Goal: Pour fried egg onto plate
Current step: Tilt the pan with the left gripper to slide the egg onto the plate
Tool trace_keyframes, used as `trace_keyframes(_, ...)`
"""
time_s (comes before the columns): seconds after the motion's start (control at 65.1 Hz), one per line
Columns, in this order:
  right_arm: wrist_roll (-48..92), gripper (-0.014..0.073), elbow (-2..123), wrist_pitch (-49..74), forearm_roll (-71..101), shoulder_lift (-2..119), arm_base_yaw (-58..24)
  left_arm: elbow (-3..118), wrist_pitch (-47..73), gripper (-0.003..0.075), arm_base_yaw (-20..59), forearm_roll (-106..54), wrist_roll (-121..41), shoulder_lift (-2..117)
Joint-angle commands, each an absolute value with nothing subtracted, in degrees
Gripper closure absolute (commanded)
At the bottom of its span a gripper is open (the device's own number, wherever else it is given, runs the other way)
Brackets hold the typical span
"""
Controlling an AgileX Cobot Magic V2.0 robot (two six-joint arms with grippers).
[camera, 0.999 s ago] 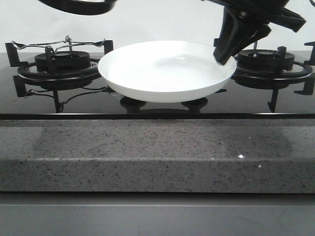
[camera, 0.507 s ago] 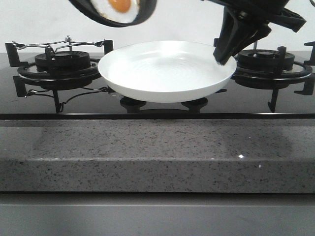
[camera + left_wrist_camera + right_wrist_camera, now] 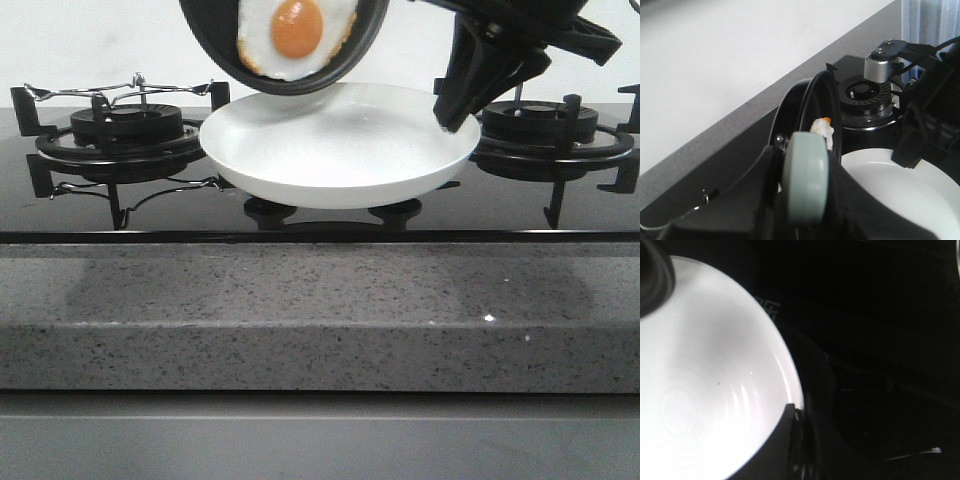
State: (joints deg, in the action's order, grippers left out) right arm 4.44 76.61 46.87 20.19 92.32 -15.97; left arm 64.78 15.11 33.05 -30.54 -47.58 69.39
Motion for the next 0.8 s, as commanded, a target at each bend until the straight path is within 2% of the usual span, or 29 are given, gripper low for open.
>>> trace_keyframes(0.0, 5.0, 0.0661, 78.1, 44.3, 21.4, 90.1, -16.0, 66.9, 6.8, 0.0739, 34.0, -29.2, -47.7, 67.2)
trace_keyframes(0.307, 5.0, 0.0661, 78.1, 44.3, 21.4, 90.1, -16.0, 66.9, 6.5, 0.0739, 33.5, -29.3, -47.7, 67.2)
trace_keyframes(0.43, 5.0, 0.0661, 78.1, 44.3, 21.4, 90.1, -16.0, 66.9, 6.5, 0.0739, 30.9, -32.8, -46.9, 67.2)
trace_keyframes(0.63, 5.0, 0.0661, 78.1, 44.3, 21.4, 90.1, -16.0, 66.9, 8.3, 0.0739, 19.1, -51.8, -46.9, 67.3)
trace_keyframes(0.784, 5.0, 0.0661, 78.1, 44.2, 21.4, 90.1, -16.0, 66.9, 15.2, 0.0739, 6.8, -66.7, -46.9, 68.4)
